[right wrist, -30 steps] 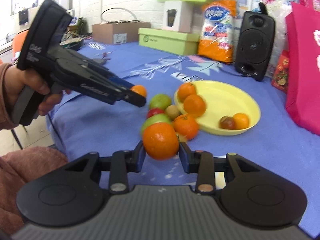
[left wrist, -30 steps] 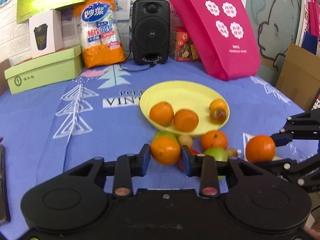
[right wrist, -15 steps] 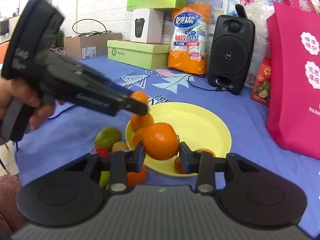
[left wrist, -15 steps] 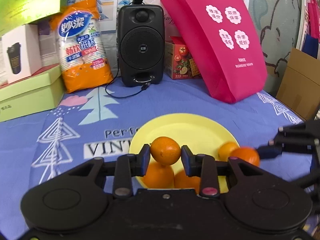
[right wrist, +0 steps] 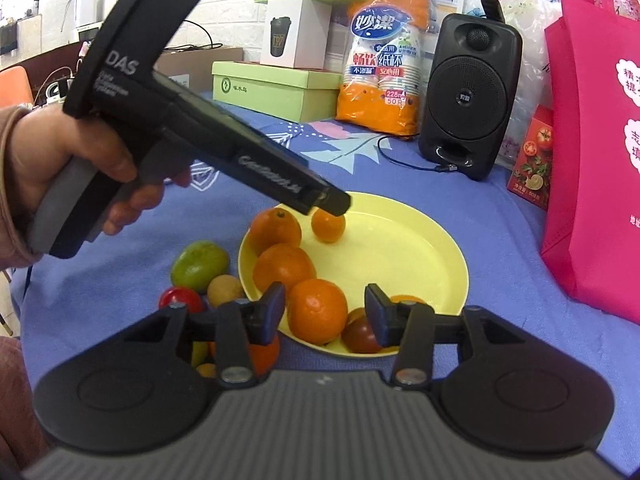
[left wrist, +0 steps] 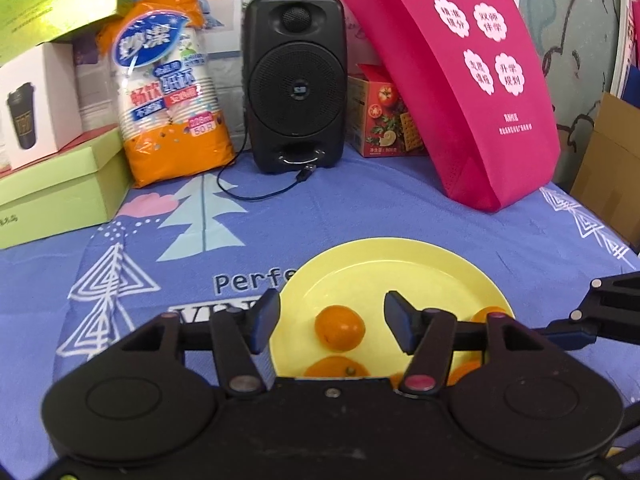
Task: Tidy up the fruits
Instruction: 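Open both grippers to release the oranges onto the plate, then grasp a green guava with the left gripper while the right gripper grasps a brown kiwi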
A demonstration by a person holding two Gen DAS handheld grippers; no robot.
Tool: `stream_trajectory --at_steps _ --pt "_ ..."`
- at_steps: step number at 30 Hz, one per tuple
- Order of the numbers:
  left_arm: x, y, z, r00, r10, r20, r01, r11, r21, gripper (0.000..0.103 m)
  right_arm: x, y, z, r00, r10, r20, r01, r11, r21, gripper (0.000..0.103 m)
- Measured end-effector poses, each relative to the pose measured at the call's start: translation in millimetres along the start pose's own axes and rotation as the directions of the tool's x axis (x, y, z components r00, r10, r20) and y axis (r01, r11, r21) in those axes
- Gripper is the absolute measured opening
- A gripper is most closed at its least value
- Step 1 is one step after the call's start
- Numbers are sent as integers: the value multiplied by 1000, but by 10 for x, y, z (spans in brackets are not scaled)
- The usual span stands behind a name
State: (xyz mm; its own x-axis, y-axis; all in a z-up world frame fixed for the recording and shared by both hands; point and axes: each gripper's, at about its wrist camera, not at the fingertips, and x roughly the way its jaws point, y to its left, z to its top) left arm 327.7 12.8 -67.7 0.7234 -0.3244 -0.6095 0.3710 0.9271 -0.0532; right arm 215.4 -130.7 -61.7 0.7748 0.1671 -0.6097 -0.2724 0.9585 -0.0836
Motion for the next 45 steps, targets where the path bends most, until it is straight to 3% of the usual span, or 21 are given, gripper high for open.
stream_trajectory --at_steps 4,11,24,32,42,45 --pt "-208 60 -102 1000 2 15 -2 1000 -26 64 -95 15 -23 1000 -3 10 3 1000 2 45" --pt "-565 163 -320 999 28 20 -27 998 -56 64 -278 32 -101 1000 -11 22 11 1000 19 47" --pt "-987 291 -853 996 75 -39 -79 991 -104 69 -531 149 -334 1000 -8 1 8 1000 29 49" --pt "-991 185 -1096 995 51 -84 -59 994 -93 69 -507 363 -465 998 52 -38 -52 999 0 49" --pt "-811 22 -1076 992 83 -91 -84 996 -11 69 -363 495 -506 995 63 -71 -65 998 -26 49" --pt "-756 16 -1036 992 84 -90 -84 996 -2 74 -345 487 -508 995 67 -72 -69 997 -23 49"
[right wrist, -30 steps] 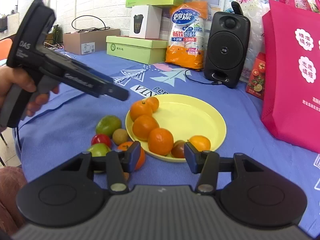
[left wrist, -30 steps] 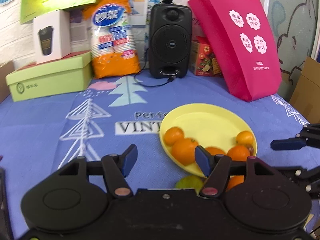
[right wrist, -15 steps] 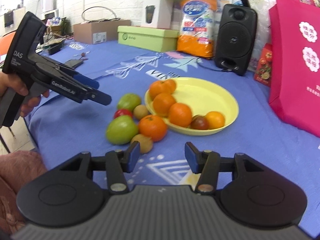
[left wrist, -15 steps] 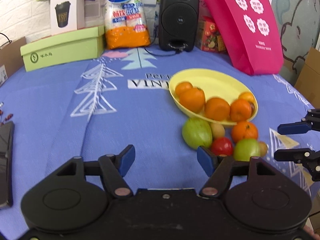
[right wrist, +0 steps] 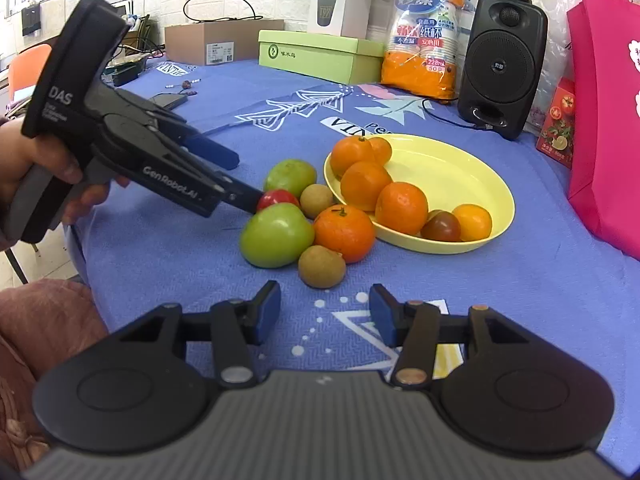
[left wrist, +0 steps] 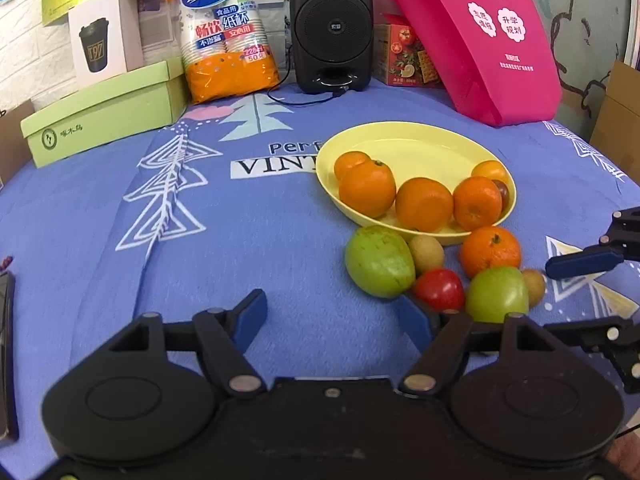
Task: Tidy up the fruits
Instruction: 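Grasp a green guava with the left gripper while the right gripper grasps a brown kiwi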
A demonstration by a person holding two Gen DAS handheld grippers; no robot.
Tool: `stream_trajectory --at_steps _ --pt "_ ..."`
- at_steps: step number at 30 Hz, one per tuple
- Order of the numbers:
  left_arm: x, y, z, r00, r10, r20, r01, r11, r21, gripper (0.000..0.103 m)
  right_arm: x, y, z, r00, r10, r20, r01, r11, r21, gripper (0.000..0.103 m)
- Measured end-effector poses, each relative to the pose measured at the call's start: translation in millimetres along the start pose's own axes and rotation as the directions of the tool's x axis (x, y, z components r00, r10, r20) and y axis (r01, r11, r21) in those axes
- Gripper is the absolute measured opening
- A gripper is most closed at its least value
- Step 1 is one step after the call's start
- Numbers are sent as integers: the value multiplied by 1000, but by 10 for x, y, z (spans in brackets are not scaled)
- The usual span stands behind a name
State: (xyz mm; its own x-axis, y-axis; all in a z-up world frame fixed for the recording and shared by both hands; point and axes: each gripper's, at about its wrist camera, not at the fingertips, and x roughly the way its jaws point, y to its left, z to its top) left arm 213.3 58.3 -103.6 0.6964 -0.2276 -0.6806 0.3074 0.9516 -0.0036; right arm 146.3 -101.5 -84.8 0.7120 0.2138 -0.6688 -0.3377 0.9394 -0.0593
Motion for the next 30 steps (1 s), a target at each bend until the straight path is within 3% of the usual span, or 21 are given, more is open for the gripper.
stream_trajectory --at_steps 6,16,19,21,23,25,28,30 --pt "87 -19 77 1000 -5 6 5 1000 18 74 9 -27 -13 1000 1 2 -1 1000 10 55" --pt "254 -5 168 999 13 32 -13 1000 7 88 44 -35 7 1000 12 4 -12 1000 0 55" --pt "271 5 177 999 15 52 -16 1000 20 88 47 -29 11 1000 18 7 -18 1000 -7 55" --pt "272 -4 175 998 4 68 -7 999 43 83 55 -29 15 1000 21 8 -21 1000 -8 55" --pt "274 1 173 997 -31 68 27 998 52 68 61 -32 17 1000 23 7 -23 1000 -7 55" --pt "281 -5 170 996 -60 69 56 996 64 60 65 -34 20 1000 26 6 -26 1000 -6 55" --pt "301 7 172 995 -73 65 69 996 50 58 68 -39 27 1000 28 4 -28 1000 -6 55" --pt "312 25 175 994 -92 60 90 995 35 52 68 -40 28 1000 28 4 -28 1000 -6 55"
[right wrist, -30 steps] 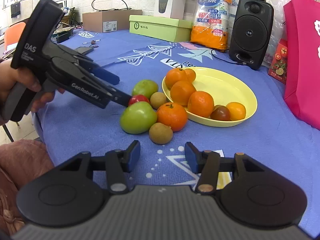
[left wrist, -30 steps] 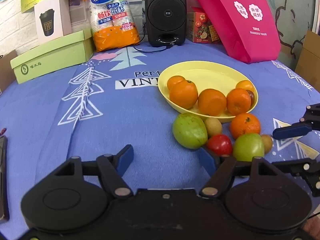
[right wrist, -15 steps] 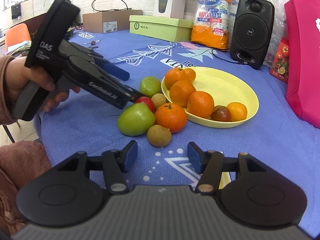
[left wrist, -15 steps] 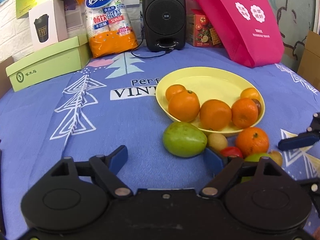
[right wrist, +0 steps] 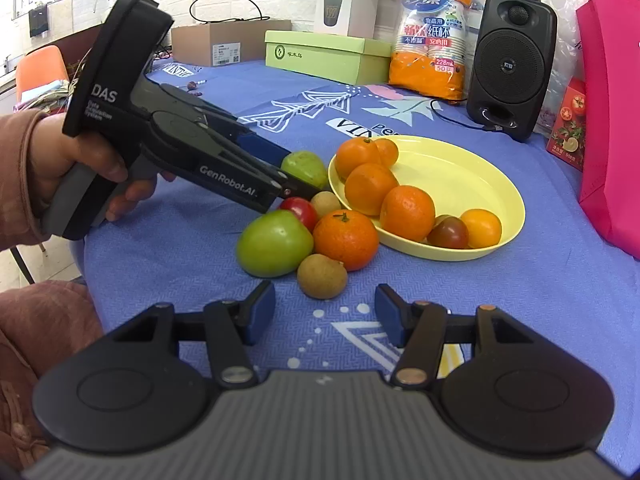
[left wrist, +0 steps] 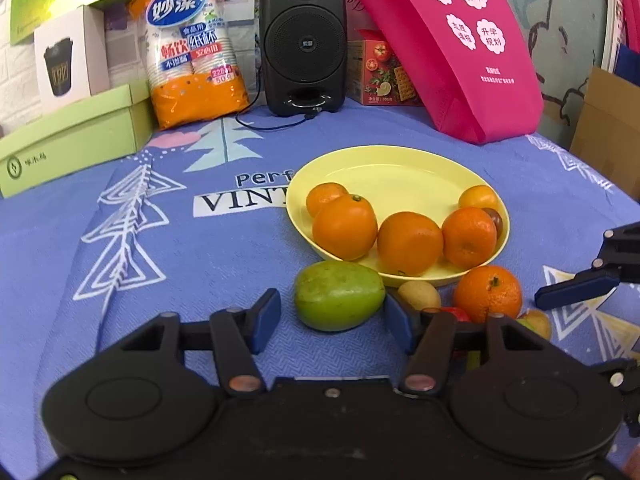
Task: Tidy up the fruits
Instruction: 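Grasp a green guava with the left gripper while the right gripper grasps a brown kiwi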
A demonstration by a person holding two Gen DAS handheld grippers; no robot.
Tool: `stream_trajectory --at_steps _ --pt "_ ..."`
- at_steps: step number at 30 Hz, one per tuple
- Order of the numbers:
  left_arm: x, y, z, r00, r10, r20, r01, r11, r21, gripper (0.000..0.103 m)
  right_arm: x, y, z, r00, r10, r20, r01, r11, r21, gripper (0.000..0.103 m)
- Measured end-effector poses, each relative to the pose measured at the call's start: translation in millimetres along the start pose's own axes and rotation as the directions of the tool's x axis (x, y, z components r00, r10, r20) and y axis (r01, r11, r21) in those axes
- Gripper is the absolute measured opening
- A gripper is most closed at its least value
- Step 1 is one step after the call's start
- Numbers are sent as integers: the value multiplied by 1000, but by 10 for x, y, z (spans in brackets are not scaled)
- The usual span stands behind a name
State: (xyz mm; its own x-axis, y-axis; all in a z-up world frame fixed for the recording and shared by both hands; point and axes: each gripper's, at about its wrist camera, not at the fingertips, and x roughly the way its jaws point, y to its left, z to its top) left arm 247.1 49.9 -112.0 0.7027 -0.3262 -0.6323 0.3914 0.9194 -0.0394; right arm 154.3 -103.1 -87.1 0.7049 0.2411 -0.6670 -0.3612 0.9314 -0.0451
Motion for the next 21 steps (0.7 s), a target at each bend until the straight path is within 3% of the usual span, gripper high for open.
stream_trajectory --at_steps 1,8,10,15,18,21 --pt "4 -2 1 1000 -9 -4 9 1000 -1 47 0 0 1 1000 0 0 0 1000 0 55" --pt "-11 12 -7 1000 -21 -6 21 1000 -20 46 18 1 18 1000 -5 1 5 1000 -3 55" --pt "-22 18 -13 1000 -22 -8 22 999 -25 46 37 -16 29 1000 -9 -2 9 1000 6 46" --pt "-46 18 -20 1000 -20 -7 20 999 -36 46 73 -52 65 1000 -3 -9 3 1000 13 38" --pt "-52 11 -18 1000 -17 -6 17 999 -38 46 81 -30 72 1000 9 -7 -9 1000 -4 27" --pt "-68 7 -23 1000 -20 -5 19 999 -42 46 70 19 58 1000 5 3 -5 999 -33 27"
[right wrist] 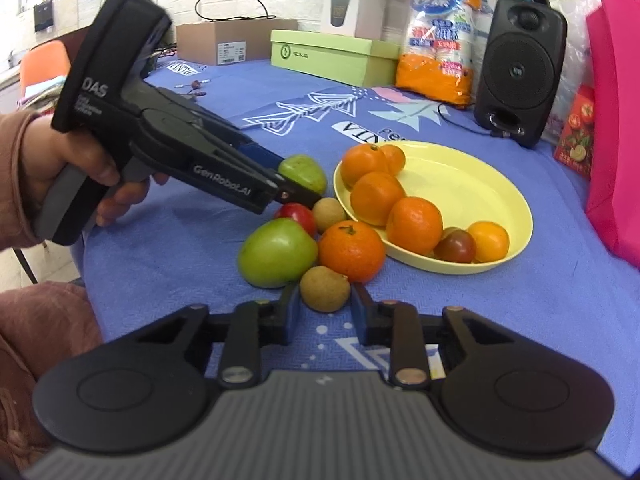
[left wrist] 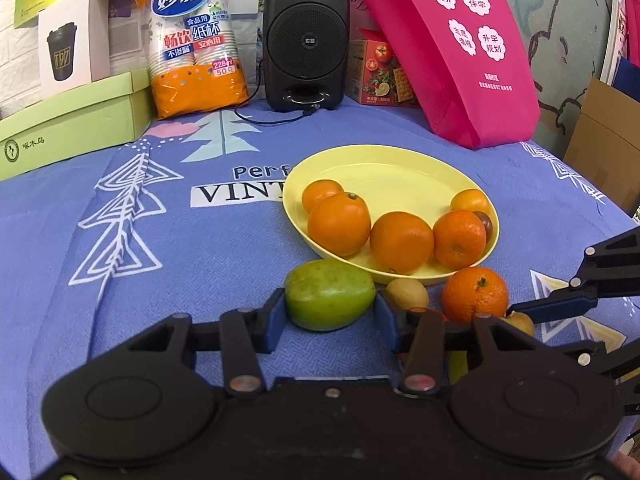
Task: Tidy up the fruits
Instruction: 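Grasp a green guava with the left gripper while the right gripper grasps a brown kiwi, then carry the guava and kiwi toward the yellow plate with both grippers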
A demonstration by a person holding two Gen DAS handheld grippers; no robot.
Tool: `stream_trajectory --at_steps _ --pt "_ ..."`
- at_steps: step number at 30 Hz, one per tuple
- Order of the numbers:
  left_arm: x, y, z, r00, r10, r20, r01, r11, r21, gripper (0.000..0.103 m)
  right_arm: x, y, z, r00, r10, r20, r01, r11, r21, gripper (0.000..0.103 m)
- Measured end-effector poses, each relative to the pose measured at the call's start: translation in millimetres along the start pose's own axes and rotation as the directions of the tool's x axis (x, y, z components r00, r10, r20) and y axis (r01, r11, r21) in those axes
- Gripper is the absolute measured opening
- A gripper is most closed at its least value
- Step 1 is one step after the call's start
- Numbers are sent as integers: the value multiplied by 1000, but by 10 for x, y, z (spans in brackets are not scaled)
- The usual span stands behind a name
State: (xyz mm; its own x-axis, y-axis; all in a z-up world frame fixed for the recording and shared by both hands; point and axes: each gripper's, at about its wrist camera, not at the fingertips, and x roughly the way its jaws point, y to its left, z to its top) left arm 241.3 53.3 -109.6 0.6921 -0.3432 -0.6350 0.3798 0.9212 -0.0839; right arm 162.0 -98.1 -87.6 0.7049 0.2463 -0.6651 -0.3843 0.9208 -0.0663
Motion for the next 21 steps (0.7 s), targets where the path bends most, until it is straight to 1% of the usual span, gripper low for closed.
stream_trajectory --at_steps 6,15,21 --pt "-65 18 -27 1000 -4 0 4 1000 -15 46 -29 -10 -7 1000 -5 5 5 1000 15 27" --pt "-236 53 -59 1000 11 9 -11 999 -30 46 -113 -2 -33 1000 -14 9 13 1000 18 27" --pt "-421 47 -28 999 12 38 -11 1000 -24 46 -200 3 -23 999 -25 24 25 1000 16 27"
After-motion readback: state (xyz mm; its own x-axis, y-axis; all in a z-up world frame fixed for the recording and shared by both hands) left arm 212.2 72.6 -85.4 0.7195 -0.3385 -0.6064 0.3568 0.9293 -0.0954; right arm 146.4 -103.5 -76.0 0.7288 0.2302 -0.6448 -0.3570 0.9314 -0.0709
